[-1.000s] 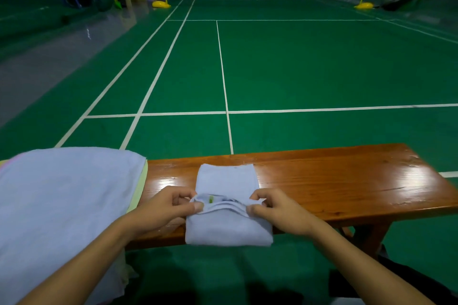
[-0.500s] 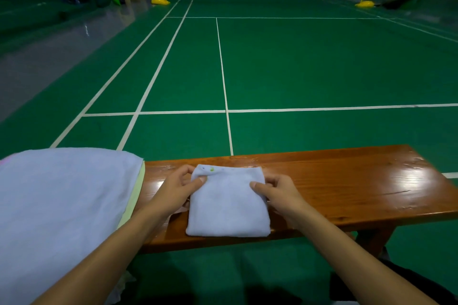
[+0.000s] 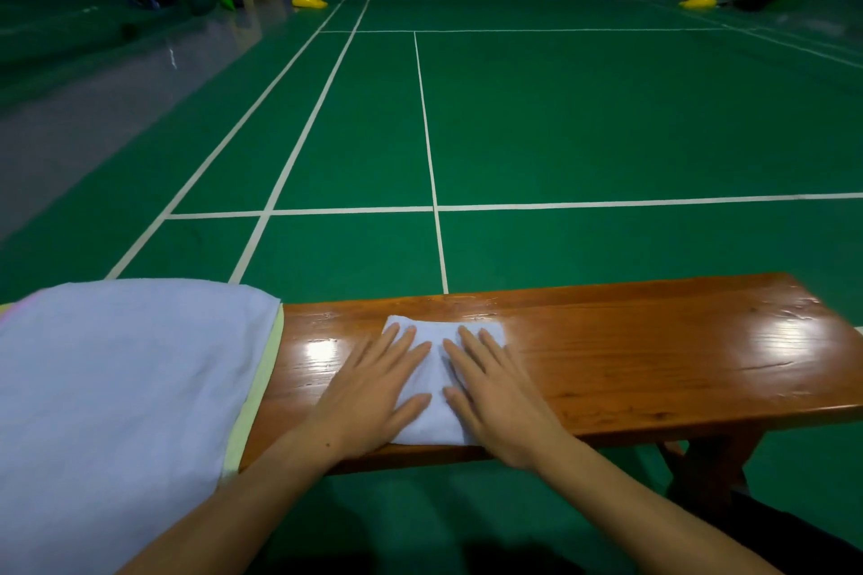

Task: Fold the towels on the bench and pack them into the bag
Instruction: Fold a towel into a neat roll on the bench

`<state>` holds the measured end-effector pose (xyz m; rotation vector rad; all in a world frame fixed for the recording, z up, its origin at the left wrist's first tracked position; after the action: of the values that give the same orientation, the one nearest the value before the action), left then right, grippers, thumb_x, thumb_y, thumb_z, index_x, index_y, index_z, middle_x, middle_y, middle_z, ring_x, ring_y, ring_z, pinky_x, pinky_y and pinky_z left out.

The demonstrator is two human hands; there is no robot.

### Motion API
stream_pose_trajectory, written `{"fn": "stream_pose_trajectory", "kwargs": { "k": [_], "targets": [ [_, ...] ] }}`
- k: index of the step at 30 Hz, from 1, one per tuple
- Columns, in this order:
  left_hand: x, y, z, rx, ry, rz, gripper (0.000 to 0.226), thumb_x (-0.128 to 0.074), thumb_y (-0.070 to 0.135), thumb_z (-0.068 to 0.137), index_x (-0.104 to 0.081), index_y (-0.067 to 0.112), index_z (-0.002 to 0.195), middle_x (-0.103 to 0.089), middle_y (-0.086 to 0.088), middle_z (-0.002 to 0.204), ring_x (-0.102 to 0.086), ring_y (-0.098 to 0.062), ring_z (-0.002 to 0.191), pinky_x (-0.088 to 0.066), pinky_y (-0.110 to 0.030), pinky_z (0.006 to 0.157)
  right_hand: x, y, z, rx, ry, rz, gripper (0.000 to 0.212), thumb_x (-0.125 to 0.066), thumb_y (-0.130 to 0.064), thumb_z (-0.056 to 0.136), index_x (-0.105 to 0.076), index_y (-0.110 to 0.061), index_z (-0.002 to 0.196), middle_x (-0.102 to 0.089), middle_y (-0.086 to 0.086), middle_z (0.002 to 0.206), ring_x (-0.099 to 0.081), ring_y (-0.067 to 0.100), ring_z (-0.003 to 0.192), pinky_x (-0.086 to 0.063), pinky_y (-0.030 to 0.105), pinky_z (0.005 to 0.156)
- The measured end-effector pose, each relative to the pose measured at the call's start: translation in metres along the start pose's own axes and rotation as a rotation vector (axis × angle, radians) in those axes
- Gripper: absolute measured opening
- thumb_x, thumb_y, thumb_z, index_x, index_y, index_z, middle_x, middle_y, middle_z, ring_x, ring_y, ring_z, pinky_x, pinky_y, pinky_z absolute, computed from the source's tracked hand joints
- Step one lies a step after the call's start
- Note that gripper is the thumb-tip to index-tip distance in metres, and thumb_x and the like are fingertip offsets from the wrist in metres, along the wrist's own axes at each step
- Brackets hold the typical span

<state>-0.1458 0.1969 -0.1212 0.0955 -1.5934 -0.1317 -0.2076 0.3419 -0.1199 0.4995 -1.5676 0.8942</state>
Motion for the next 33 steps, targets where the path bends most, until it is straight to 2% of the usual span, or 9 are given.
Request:
{"fn": "stream_pose_trajectory", "kwargs": {
  "k": [4,8,11,14,16,18,22,25,33],
  "targets": [
    [-0.013,-0.022,-0.011,0.091,-0.091,0.062,0.078,-0.006,0.078,0.101,0.013,0.038,0.166,0.028,0.013,0.171,0.025,-0.016,0.159,0.005,-0.05,0.131,-0.015,0.023,-0.001,-0.009,-0.102,-0.104,0.066,-0.01,-0.061,0.11,0.004,-0.032,0.168,0.02,-0.009,0.173,0.026,0.019,0.158,-0.001,0.056,0.13],
    [-0.006,-0.036,-0.018,0.113,-0.097,-0.034,0.08,-0.016,0.08,0.1,0.005,0.04,0.167,0.019,0.017,0.172,0.013,-0.013,0.161,0.003,-0.044,0.131,0.004,0.043,0.005,-0.043,-0.065,-0.03,0.067,-0.023,-0.067,0.108,-0.015,-0.036,0.167,0.0,-0.008,0.176,0.0,0.022,0.162,-0.012,0.049,0.131],
    [0.007,-0.04,-0.024,0.106,-0.023,-0.168,0.078,-0.036,0.078,0.099,-0.018,0.041,0.166,-0.003,0.019,0.174,-0.007,-0.009,0.161,-0.017,-0.044,0.131,0.026,0.058,0.004,-0.097,0.009,0.125,0.062,-0.05,-0.063,0.102,-0.042,-0.034,0.156,-0.031,-0.007,0.168,-0.029,0.016,0.153,-0.034,0.043,0.124],
    [0.027,-0.038,-0.032,0.03,0.133,-0.253,0.064,-0.053,0.069,0.097,-0.046,0.04,0.154,-0.035,0.017,0.167,-0.035,-0.009,0.152,-0.038,-0.044,0.122,0.039,0.062,-0.005,-0.019,0.035,0.186,0.052,-0.062,-0.061,0.097,-0.055,-0.039,0.143,-0.047,-0.018,0.153,-0.039,0.002,0.141,-0.041,0.036,0.118],
    [0.041,-0.025,-0.038,-0.097,0.277,-0.176,0.045,-0.059,0.058,0.099,-0.064,0.036,0.138,-0.06,0.016,0.147,-0.053,-0.009,0.136,-0.051,-0.042,0.109,0.038,0.06,-0.013,0.023,-0.013,0.24,0.047,-0.068,-0.062,0.094,-0.06,-0.04,0.135,-0.053,-0.02,0.146,-0.044,-0.004,0.135,-0.042,0.032,0.116],
    [0.048,-0.016,-0.043,-0.148,0.355,-0.185,0.035,-0.063,0.053,0.099,-0.07,0.032,0.125,-0.07,0.017,0.127,-0.06,-0.005,0.12,-0.056,-0.037,0.098,0.034,0.059,-0.02,0.024,-0.073,0.301,0.048,-0.072,-0.065,0.088,-0.061,-0.043,0.129,-0.055,-0.022,0.144,-0.047,-0.003,0.133,-0.044,0.032,0.114],
    [0.041,-0.012,-0.04,-0.111,0.25,-0.265,0.051,-0.064,0.071,0.09,-0.069,0.036,0.127,-0.069,0.021,0.127,-0.06,-0.001,0.119,-0.054,-0.031,0.1,0.027,0.061,-0.026,0.046,-0.111,0.221,0.061,-0.072,-0.076,0.08,-0.053,-0.051,0.132,-0.044,-0.024,0.154,-0.038,0.005,0.143,-0.039,0.039,0.117],
    [0.032,-0.015,-0.037,-0.072,0.166,-0.247,0.063,-0.057,0.08,0.087,-0.064,0.038,0.133,-0.065,0.021,0.135,-0.058,-0.002,0.124,-0.052,-0.031,0.104,0.027,0.059,-0.025,0.059,-0.114,0.176,0.063,-0.075,-0.071,0.08,-0.052,-0.05,0.135,-0.036,-0.023,0.159,-0.03,0.006,0.147,-0.038,0.041,0.118],
    [0.024,-0.023,-0.036,-0.058,0.068,-0.138,0.078,-0.059,0.084,0.08,-0.049,0.043,0.145,-0.054,0.021,0.148,-0.049,-0.005,0.134,-0.044,-0.029,0.11,0.03,0.043,-0.022,0.13,-0.094,0.024,0.061,-0.066,-0.069,0.082,-0.043,-0.048,0.135,-0.039,-0.017,0.155,-0.04,0.012,0.14,-0.047,0.041,0.11]
  ]
}}
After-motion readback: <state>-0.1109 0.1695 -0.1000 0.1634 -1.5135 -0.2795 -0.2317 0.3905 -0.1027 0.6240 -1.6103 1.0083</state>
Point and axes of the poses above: each hand's wrist, its own z-axis towards the middle knuckle, its own x-axis out of the back of the hand, y = z × x, the point moved 9 cm from there along z, towards the middle knuckle
